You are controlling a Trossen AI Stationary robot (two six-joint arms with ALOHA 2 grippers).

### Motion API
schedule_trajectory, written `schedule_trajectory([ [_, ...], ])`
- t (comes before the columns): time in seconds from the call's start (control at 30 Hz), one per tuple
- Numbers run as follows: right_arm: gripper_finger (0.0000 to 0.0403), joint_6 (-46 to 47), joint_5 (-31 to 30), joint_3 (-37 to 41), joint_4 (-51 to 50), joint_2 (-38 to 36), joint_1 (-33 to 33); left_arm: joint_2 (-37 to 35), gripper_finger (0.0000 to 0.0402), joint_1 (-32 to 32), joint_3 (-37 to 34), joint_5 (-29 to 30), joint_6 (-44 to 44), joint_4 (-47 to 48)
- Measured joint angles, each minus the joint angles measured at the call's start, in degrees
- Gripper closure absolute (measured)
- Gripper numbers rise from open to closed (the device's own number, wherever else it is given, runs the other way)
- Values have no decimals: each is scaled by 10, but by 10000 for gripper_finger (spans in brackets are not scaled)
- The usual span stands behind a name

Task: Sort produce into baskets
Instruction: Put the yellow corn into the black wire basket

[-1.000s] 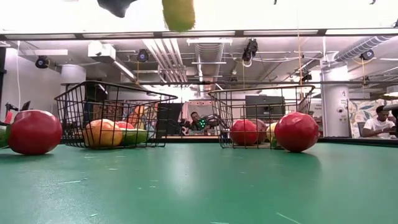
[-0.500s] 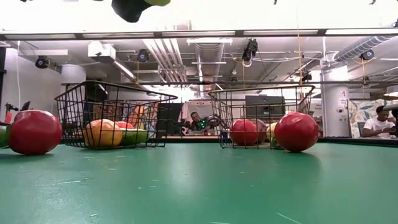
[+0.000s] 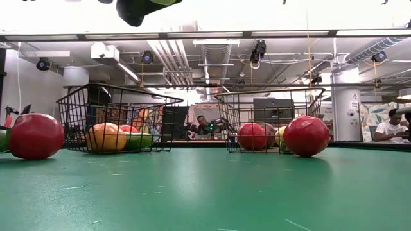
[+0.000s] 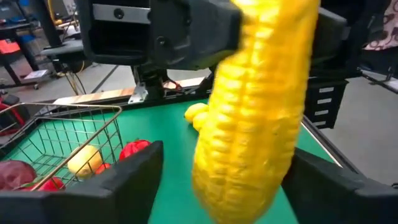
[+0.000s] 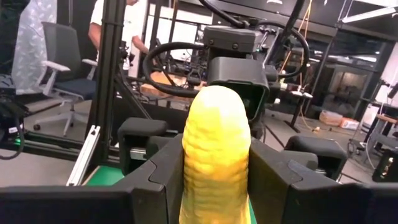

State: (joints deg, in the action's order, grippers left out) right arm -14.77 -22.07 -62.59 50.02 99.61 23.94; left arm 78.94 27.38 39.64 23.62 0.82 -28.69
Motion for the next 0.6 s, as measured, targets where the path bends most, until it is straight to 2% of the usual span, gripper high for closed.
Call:
schedule_trajectory([
  [0.23, 260, 25, -9, 0, 0, 0, -1, 0, 271, 1, 0, -8, 8, 3],
  [0.6, 165, 60, -31, 0, -33, -14, 0, -1, 276, 0, 0, 9, 10, 23],
])
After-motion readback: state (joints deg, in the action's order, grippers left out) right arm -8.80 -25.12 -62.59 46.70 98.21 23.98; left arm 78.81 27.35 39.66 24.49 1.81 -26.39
